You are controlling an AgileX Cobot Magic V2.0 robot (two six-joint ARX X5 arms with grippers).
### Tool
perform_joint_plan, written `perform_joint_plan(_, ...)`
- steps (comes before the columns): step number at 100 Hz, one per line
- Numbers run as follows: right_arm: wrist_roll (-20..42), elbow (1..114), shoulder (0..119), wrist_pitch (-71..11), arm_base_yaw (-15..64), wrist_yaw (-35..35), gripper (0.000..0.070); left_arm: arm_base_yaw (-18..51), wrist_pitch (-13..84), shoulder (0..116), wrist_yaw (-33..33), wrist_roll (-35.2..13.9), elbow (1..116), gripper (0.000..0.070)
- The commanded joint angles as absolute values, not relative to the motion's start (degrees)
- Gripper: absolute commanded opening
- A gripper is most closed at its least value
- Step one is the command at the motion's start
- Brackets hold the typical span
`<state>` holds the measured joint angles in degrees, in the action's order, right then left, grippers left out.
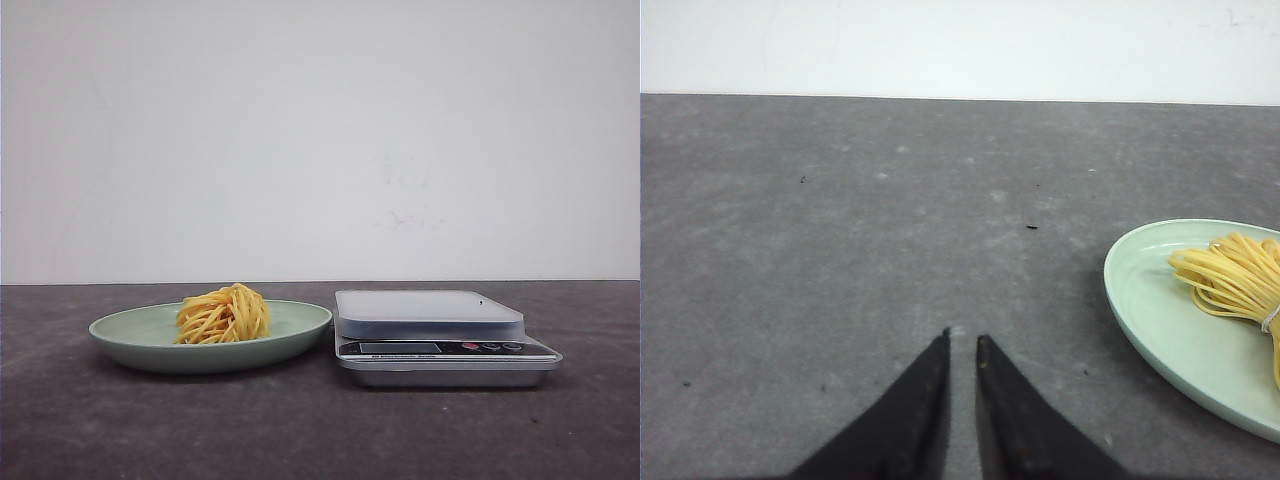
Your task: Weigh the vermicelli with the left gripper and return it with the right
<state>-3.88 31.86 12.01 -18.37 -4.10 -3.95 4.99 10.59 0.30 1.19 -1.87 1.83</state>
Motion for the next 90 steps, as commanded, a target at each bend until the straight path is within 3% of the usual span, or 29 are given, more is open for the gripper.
perform_joint_plan(1, -4.73, 26.37, 9.32, -12.93, -4.29, -4.29, 0.0008, 4.89, 10.90, 0.23, 1.08, -1.08, 0.80, 0.0012)
perform_joint_plan(17, -3.53, 14.44, 3.29, -5.61, -4.19, -4.32, 0.0008, 4.89, 10.90, 0.23, 1.06, -1.08, 0.80, 0.0012)
perform_joint_plan(39, -2.96, 4.91, 0.19, -2.37, -4.21, -4.54, 0.0007, 4.89, 10.90, 0.23, 1.06, -1.08, 0.80, 0.0012)
perform_joint_plan(60, -2.15, 0.80, 0.23, -0.78, -4.21, -4.51, 0.0008, 4.89, 10.90, 0.23, 1.06, -1.06, 0.80, 0.0012)
perform_joint_plan(90, -2.04, 0.69, 0.21, -5.10, -4.21, -4.78, 0.0008, 4.89, 10.90, 0.23, 1.06, -1.08, 0.80, 0.0012)
